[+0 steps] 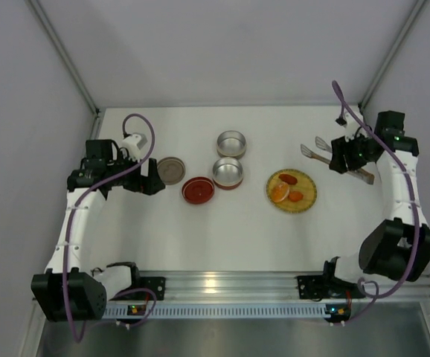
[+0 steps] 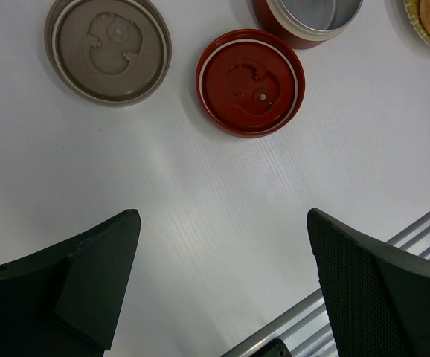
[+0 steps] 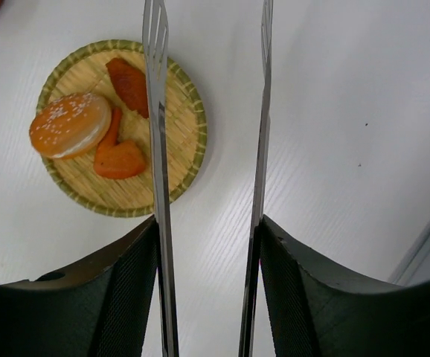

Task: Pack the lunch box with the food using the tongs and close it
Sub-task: Pick up the fake food from the plate.

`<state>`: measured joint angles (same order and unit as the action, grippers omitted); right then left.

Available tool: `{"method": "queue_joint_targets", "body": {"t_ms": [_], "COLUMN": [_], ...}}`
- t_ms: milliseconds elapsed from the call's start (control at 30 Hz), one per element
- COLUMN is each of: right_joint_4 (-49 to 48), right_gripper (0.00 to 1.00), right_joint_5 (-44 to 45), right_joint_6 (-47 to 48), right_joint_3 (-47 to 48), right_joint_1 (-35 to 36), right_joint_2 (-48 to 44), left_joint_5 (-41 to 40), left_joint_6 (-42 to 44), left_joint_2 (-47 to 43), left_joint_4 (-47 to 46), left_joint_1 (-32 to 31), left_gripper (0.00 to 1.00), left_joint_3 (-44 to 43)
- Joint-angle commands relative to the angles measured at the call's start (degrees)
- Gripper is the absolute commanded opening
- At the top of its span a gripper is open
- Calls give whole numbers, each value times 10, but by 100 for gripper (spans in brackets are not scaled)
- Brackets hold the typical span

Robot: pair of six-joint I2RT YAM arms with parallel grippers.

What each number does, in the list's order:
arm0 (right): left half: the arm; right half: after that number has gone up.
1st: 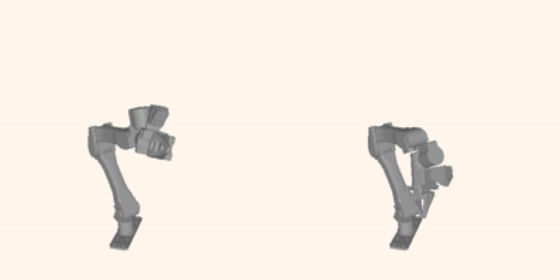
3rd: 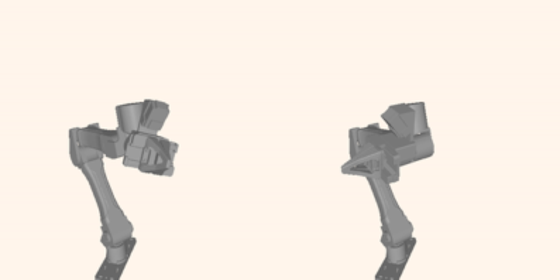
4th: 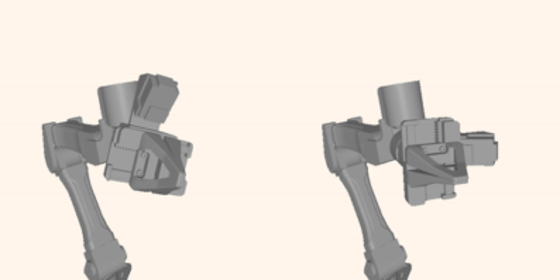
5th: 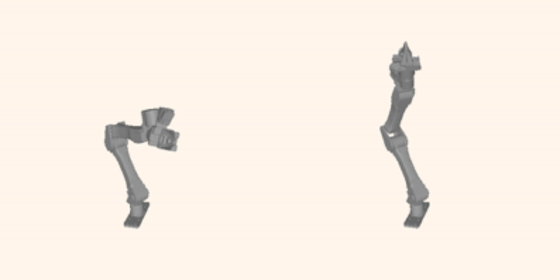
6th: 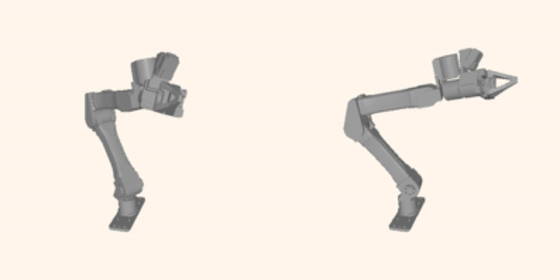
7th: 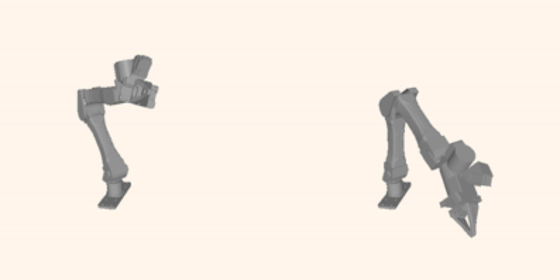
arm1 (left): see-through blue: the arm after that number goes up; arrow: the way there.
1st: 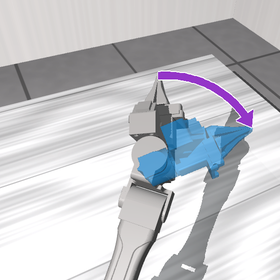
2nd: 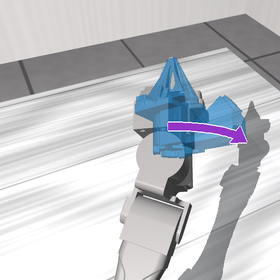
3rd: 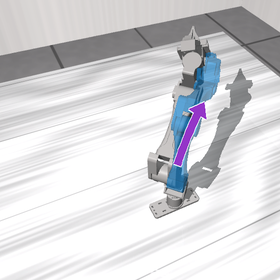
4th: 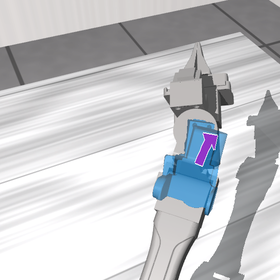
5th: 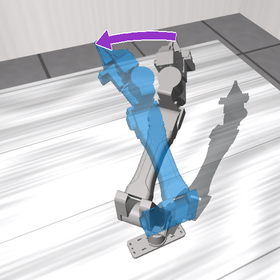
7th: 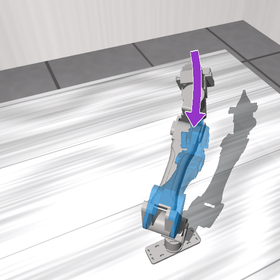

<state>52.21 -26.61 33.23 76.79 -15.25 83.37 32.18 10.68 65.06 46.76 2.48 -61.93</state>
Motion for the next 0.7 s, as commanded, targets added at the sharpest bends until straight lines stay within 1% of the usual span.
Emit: {"method": "queue_joint_targets", "body": {"t_ms": [0,67,200,333,533,667], "right_joint_4": [107,152,204,211,222,201], "right_gripper": [54,56,59,62,63,64], "right_joint_5": [-61,-65,-84,-87,-94,-83], "right_joint_6": [83,111,144,167,131,66], "right_joint_3": [-2,-6,-27,-57,-67,-80], "right_joint_1": [-7,-7,-7,-5,-1,1], "right_joint_2": [-74,-95,-120,-149,-159,-175], "left_joint_5": [10,8,7,9,10,8], "left_joint_6": [12,15,18,17,13,12], "left_joint_2": [-15,-15,-20,-26,-28,-29], "left_joint_4": [8,13,18,19,23,22], "left_joint_1": [-1,0,0,-1,-1,-1], "left_gripper": [98,98,98,98,98,98], "left_joint_3": [-21,-21,-21,-20,-18,-14]}}
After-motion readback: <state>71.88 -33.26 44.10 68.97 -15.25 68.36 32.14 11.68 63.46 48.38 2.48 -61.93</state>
